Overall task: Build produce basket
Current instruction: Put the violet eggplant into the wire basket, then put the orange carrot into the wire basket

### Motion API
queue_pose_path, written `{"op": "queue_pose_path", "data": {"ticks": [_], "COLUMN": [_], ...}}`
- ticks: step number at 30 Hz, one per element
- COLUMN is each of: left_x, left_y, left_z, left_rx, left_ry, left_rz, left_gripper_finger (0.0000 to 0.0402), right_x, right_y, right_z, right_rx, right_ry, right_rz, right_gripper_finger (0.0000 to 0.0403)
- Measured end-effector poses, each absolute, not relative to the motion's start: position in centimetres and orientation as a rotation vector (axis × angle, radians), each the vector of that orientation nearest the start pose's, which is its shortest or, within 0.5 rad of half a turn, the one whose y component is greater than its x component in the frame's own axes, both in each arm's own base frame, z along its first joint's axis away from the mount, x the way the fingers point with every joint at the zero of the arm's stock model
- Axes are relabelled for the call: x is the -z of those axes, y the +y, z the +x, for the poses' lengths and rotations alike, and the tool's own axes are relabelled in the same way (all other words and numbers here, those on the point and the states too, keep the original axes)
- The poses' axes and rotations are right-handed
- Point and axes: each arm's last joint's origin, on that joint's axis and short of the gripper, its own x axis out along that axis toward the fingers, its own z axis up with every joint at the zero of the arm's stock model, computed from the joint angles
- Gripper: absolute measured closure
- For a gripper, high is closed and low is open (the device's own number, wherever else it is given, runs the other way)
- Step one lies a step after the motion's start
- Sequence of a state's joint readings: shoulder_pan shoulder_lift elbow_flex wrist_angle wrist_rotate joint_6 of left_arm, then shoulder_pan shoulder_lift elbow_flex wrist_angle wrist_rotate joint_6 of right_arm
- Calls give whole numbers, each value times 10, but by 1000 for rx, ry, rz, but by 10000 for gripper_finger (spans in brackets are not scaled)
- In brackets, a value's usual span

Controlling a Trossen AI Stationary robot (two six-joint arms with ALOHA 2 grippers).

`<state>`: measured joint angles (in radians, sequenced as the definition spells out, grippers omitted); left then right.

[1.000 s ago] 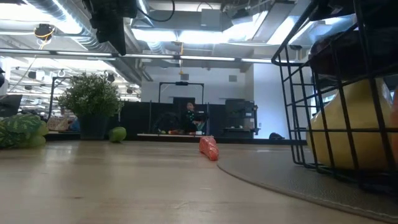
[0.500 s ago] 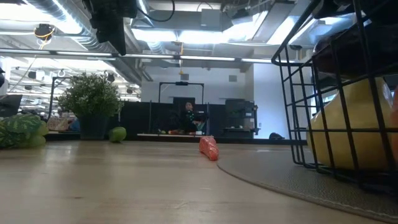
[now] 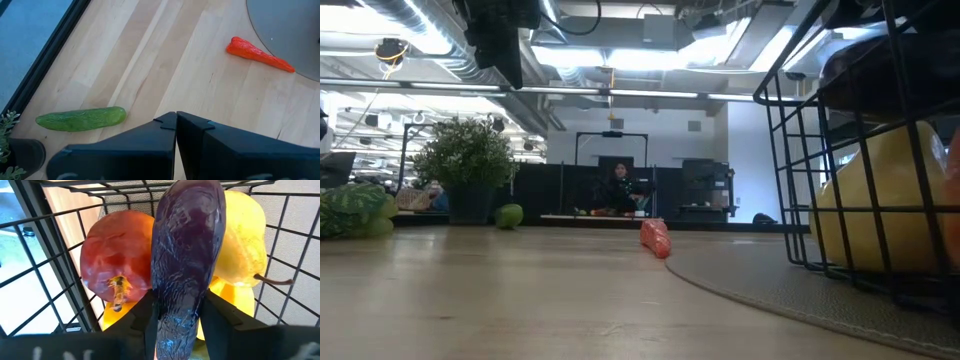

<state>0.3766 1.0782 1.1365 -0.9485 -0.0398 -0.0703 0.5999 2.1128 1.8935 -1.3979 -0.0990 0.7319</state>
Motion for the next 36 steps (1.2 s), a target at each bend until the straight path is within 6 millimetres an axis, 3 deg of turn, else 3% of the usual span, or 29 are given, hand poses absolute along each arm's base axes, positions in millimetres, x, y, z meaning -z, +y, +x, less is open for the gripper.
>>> {"op": "queue_pose_path", "data": {"ticks": [21, 31, 36], "left_x": [-335, -335, -335], "left_y": [74, 73, 73], "left_z": [183, 183, 183], "left_rx": [-419, -419, -419], "left_ry": [871, 870, 871], "left_rz": [-215, -215, -215], "left_gripper_finger": [401, 401, 401], "right_x": [-239, -239, -246], "right_y": [236, 237, 234], "right_z": [331, 333, 330], "right_rx": [36, 20, 35], "right_ry": [1675, 1654, 1685], "right_rz": [205, 197, 193], "right_gripper_finger": [271, 197, 181]}}
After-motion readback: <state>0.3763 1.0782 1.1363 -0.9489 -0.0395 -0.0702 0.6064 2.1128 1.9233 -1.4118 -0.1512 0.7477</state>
